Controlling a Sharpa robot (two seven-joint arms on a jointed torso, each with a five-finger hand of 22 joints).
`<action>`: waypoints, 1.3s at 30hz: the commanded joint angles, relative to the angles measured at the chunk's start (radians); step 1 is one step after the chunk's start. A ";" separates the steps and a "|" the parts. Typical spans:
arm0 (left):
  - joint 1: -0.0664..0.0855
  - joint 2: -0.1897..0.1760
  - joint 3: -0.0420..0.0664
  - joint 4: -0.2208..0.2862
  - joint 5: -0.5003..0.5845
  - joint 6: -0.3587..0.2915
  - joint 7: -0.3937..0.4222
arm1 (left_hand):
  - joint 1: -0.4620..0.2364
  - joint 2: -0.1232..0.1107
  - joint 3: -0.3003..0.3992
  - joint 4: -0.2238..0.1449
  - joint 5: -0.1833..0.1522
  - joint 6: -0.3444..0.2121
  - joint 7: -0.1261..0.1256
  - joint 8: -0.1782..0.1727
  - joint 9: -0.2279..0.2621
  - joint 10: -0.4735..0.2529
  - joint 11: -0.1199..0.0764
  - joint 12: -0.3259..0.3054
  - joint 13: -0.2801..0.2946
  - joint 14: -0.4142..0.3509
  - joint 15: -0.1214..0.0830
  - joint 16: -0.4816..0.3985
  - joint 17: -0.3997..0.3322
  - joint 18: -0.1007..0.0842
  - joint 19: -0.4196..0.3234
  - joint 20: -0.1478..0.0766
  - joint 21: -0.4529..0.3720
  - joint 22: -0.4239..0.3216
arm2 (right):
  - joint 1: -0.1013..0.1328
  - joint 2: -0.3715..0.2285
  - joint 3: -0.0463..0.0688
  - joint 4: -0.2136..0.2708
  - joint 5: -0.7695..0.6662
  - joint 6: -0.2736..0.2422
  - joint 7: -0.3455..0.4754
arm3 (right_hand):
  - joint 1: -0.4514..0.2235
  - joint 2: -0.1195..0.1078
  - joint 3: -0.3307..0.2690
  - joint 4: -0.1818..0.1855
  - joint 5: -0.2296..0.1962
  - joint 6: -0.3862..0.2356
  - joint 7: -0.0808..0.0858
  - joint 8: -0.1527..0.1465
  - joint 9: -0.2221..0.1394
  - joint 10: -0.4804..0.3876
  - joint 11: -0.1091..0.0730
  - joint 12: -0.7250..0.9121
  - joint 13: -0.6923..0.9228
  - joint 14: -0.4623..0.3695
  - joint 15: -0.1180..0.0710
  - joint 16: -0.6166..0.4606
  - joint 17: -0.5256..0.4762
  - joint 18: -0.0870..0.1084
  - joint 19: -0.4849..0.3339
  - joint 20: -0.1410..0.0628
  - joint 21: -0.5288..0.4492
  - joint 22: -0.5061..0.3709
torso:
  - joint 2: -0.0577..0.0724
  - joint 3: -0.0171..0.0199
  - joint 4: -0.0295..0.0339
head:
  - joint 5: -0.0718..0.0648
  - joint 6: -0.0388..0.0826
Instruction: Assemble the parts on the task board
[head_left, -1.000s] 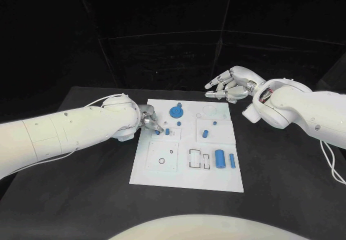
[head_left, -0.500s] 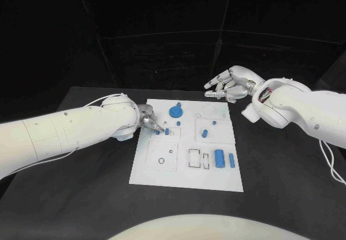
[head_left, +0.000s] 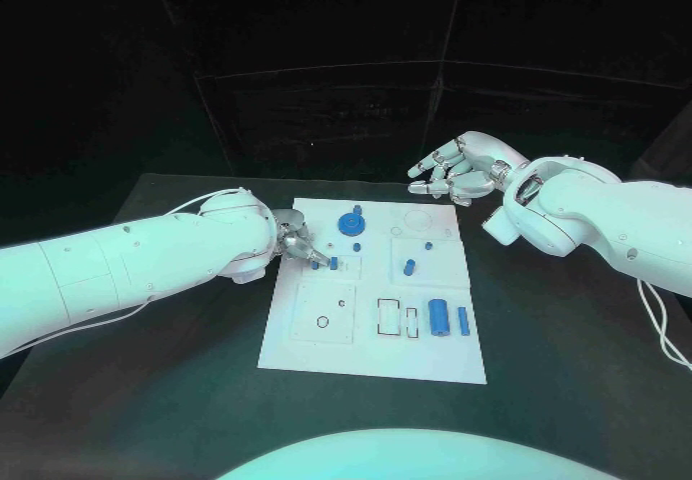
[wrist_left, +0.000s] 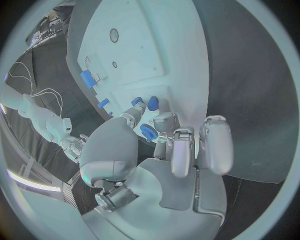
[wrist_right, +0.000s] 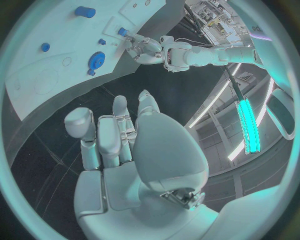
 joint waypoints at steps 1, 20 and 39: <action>0.001 -0.011 0.001 0.006 0.031 -0.056 0.005 | 0.005 0.011 -0.021 0.006 -0.003 -0.023 0.005 -0.005 -0.005 -0.033 0.005 -0.044 -0.048 0.106 -0.003 0.003 0.263 -0.002 0.026 -0.005 -0.011 0.012 | 0.002 0.001 0.001 0.000 -0.001 0.002 0.010 | 0.001 0.006 -0.006 0.003 0.002 -0.003 -0.002 0.006 0.001 -0.001 0.000 -0.001 -0.002 0.002 -0.005 -0.004 -0.001 0.017 -0.008 -0.001 -0.004 -0.001 | -0.001 -0.0003 0.0011 | -0.001 0.000; 0.016 -0.051 0.003 0.015 0.337 -0.273 0.369 | 0.183 0.035 -0.111 0.015 0.002 -0.274 0.146 -0.150 -0.160 -0.464 0.143 -0.428 -0.435 -0.208 0.114 -0.613 -0.422 0.120 -0.289 0.102 -0.735 -0.645 | 0.002 0.002 0.001 -0.005 -0.001 -0.001 0.010 | -0.001 0.007 -0.008 0.004 0.003 -0.004 -0.001 0.006 0.001 -0.001 0.000 -0.001 -0.002 0.002 -0.005 -0.004 -0.001 0.017 -0.008 -0.001 -0.005 -0.002 | 0.000 0.0005 0.0002 | -0.005 0.012; 0.015 0.145 -0.003 -0.180 -0.072 -0.190 0.547 | 0.454 0.006 -0.013 -0.165 -0.003 -0.145 0.132 -0.312 -0.358 -0.464 0.141 -0.593 -0.692 -0.104 0.106 -0.485 -0.373 0.121 -0.175 0.094 -0.778 -0.713 | 0.002 0.012 0.000 -0.007 -0.001 0.005 0.008 | -0.001 0.008 -0.008 0.005 0.004 -0.004 -0.001 0.006 0.001 -0.001 0.000 0.000 -0.002 0.002 -0.005 -0.003 0.000 0.017 -0.008 -0.001 -0.005 -0.001 | 0.003 0.0004 -0.0055 | -0.017 0.030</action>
